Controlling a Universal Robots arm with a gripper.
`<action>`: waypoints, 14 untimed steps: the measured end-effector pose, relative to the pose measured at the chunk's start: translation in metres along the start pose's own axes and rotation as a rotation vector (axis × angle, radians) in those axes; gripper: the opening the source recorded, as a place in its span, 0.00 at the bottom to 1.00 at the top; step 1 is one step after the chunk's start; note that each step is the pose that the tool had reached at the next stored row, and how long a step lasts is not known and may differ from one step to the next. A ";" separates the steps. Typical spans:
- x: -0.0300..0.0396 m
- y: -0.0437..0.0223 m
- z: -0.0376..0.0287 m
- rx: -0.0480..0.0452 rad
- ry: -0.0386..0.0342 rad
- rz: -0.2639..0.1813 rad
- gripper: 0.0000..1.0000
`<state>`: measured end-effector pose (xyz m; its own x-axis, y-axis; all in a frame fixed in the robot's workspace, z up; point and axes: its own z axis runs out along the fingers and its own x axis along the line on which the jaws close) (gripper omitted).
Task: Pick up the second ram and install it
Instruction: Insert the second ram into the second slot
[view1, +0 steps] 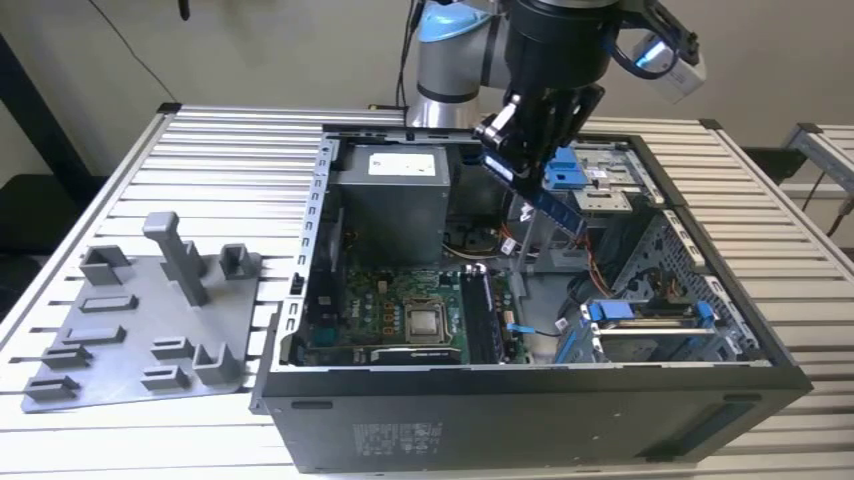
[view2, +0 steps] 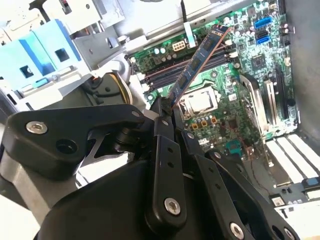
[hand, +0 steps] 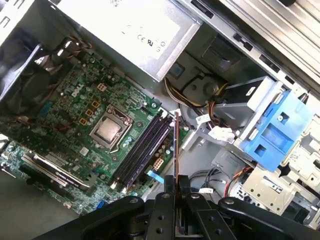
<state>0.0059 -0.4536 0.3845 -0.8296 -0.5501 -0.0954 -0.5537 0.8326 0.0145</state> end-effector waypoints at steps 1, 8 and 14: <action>0.0000 0.0000 0.0002 -0.0001 0.0016 0.011 0.14; 0.0002 0.0000 0.0015 -0.0069 0.0214 0.086 0.14; 0.0002 0.0000 0.0022 -0.0060 0.0288 0.163 0.14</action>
<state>0.0059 -0.4536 0.3823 -0.9101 -0.4095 -0.0627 -0.4120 0.9106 0.0334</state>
